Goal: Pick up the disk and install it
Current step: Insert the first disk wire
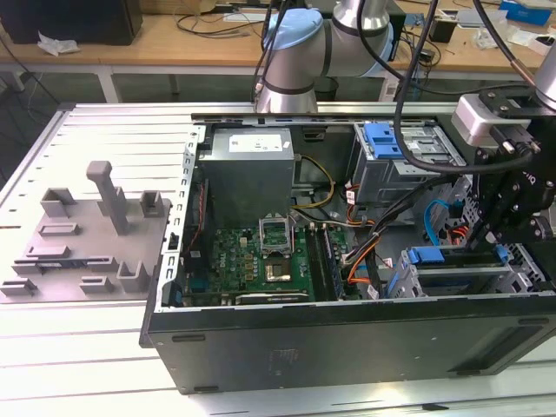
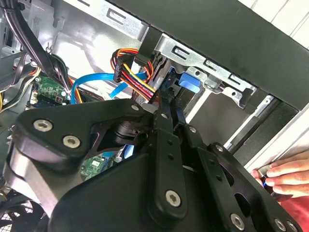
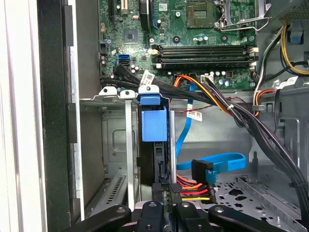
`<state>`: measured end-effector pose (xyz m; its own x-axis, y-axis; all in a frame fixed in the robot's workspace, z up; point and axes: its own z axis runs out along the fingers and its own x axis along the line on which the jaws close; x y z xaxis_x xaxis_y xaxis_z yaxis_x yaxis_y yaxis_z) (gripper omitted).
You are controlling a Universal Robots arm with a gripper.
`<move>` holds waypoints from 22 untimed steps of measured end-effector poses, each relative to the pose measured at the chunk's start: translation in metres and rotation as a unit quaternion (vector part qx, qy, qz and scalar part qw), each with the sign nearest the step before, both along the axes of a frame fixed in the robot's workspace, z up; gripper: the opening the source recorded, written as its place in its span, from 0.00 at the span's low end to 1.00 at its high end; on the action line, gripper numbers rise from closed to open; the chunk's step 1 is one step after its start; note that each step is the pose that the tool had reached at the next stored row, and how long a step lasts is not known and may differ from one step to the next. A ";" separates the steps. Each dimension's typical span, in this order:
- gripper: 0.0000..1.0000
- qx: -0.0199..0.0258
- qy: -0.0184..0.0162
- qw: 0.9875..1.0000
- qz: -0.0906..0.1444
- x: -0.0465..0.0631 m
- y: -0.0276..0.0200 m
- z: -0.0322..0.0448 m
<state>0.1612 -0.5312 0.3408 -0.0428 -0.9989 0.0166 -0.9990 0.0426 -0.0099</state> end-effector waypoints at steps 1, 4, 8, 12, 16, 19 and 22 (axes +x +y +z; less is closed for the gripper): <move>0.17 0.000 0.000 1.000 0.000 0.000 0.0000 -0.0001; 0.17 0.000 0.000 1.000 0.000 0.000 0.0000 -0.0012; 0.17 0.000 0.000 1.000 0.000 0.000 0.0000 -0.0023; 0.17 0.000 0.000 1.000 0.000 0.000 0.0000 -0.0026; 0.17 0.000 0.000 1.000 0.000 0.000 0.0000 -0.0026; 0.17 0.000 0.000 1.000 0.000 0.000 0.0000 -0.0027; 0.17 0.000 0.000 1.000 0.000 0.000 0.0000 -0.0027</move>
